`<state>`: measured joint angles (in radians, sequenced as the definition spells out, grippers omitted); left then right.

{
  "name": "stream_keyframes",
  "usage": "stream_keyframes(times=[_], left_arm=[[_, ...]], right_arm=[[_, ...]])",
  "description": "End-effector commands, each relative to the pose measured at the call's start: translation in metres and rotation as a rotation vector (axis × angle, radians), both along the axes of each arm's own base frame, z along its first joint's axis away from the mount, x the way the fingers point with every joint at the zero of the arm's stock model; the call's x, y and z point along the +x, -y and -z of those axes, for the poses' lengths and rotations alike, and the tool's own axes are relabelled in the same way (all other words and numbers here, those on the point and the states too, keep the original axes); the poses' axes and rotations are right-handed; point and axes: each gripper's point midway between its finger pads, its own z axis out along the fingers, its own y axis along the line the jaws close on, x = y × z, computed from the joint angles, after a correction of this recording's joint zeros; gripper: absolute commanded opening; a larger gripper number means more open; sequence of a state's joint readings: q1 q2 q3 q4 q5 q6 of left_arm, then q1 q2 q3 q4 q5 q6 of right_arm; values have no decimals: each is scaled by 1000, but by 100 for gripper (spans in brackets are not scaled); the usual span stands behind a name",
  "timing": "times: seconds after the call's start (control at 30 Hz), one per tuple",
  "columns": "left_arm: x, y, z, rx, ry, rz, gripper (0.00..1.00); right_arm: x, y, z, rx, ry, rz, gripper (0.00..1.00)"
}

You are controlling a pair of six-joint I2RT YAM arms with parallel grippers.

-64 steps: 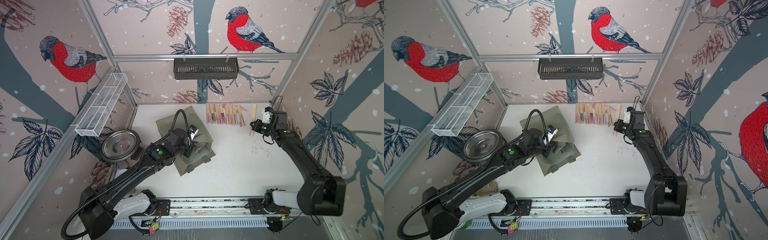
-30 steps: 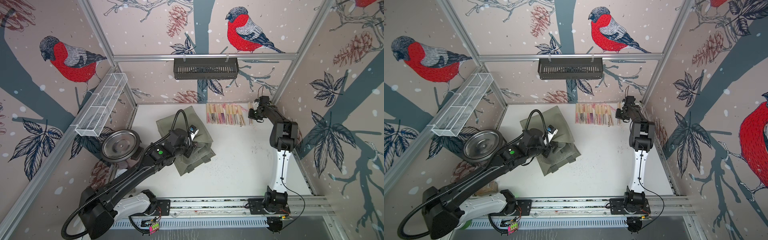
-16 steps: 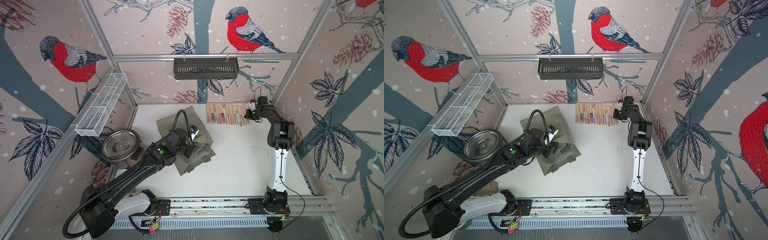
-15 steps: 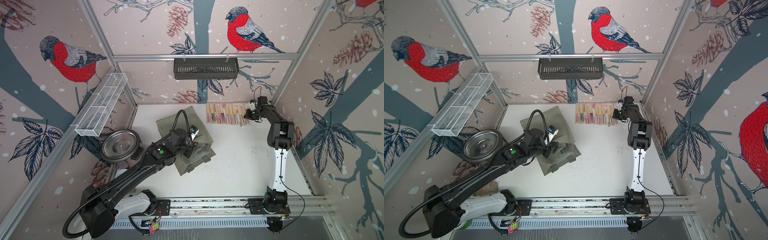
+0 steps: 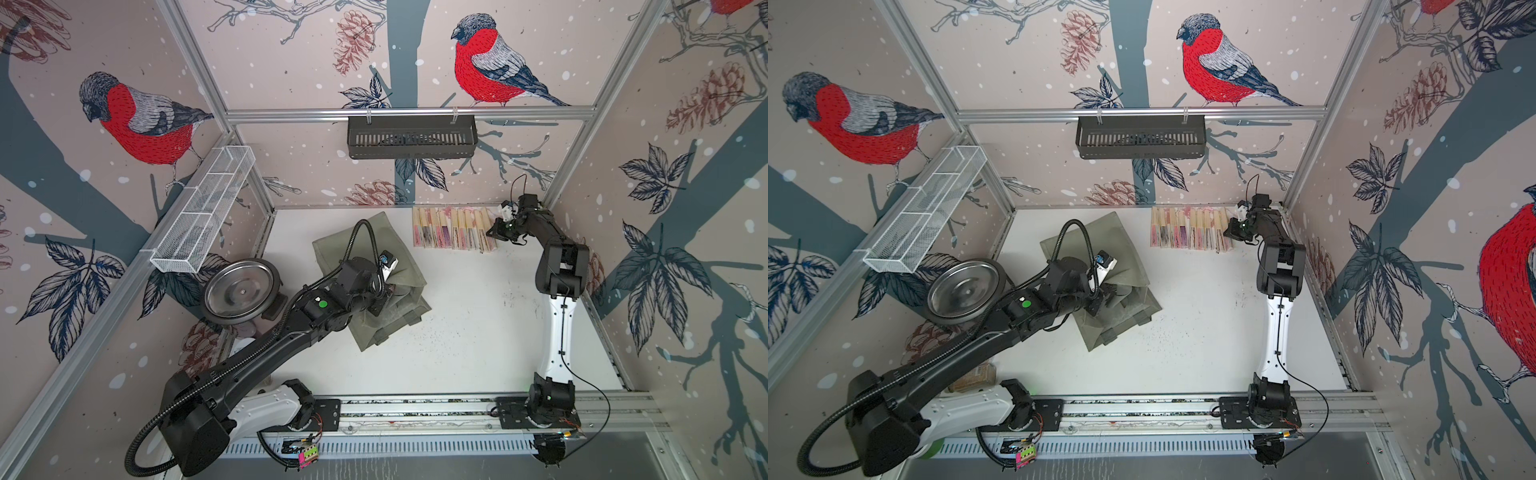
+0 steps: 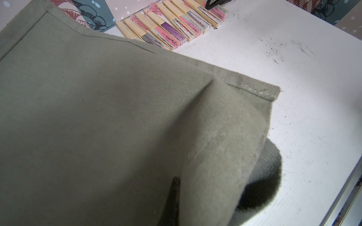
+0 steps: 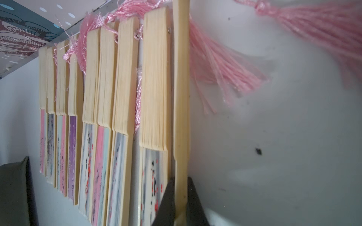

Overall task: Take out the folding fans from the tote bags
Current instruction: Place the folding fan at the center of the board.

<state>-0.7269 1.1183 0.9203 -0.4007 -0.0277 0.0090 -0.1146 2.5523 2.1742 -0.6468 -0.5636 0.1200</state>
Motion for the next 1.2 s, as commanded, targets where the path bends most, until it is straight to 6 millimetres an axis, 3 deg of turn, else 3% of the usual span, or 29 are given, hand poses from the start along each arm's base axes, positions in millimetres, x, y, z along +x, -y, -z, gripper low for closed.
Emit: stream_keyframes(times=[0.0, 0.3, 0.8, 1.17], left_arm=[[4, 1, -7, -11, 31, -2, 0], [3, 1, -7, -10, 32, 0, 0], [4, 0, -6, -7, 29, -3, 0], [4, 0, -5, -4, 30, -5, 0]], right_arm=[[-11, -3, 11, 22, -65, -1, 10], [-15, -11, 9, 83, -85, -19, 13], [-11, 2, 11, 48, -88, 25, 19], [-9, 16, 8, -18, -85, 80, 43]])
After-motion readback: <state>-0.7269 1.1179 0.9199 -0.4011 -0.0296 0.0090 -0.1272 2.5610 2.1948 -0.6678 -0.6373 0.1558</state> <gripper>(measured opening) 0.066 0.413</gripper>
